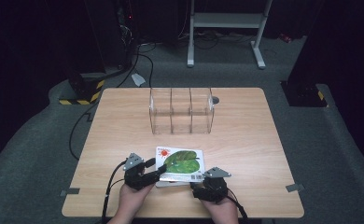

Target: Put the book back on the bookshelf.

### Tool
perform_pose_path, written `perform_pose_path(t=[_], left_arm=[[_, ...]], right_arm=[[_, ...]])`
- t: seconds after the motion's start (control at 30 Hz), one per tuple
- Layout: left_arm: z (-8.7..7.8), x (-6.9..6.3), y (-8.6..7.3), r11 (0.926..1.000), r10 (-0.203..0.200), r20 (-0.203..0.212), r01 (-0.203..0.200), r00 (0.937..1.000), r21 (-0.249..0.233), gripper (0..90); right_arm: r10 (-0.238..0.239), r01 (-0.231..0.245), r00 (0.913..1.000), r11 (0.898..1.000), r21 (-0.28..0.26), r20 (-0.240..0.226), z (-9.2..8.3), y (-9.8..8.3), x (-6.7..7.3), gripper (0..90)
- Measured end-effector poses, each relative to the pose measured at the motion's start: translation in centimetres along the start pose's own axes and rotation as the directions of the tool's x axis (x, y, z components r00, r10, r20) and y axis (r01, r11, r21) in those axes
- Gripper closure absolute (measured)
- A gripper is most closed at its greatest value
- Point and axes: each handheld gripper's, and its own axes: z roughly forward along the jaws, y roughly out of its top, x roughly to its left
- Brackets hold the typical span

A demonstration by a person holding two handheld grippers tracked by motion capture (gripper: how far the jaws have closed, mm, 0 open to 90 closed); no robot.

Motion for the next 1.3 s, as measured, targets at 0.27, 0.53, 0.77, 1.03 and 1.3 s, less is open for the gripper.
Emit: perform_pose_path(t=[0.27,0.53,0.77,1.03,1.3], left_arm=[[1.1,0.6,-0.2,0.9967,-0.053,0.047,0.050,0.9975,0.064,38.6],[1.9,0.5,0.1,0.9924,-0.035,0.095,0.023,0.9949,0.121,45.3],[1.8,0.8,0.2,0.9920,-0.025,0.114,0.010,0.9932,0.126,51.1],[1.7,0.9,0.2,0.9913,0.043,0.117,-0.057,0.9922,0.119,57.8],[1.5,0.6,0.4,0.9875,0.106,0.111,-0.117,0.9881,0.105,60.3]], right_arm=[[0.000,0.000,1.0000,1.000,-0.002,0.003,0.0,0.0,0.1,29.5],[-0.017,0.017,0.9998,1.000,-0.004,0.008,0.0,-0.1,0.1,30.0],[-0.012,0.012,0.9999,1.000,0.005,0.009,-0.1,-0.2,0.2,29.9],[0.010,-0.010,0.9986,1.000,0.004,-0.053,-0.6,-0.5,-0.3,28.6],[0.029,-0.029,0.9983,1.000,-0.003,-0.052,-1.2,-0.7,-0.8,29.3]])
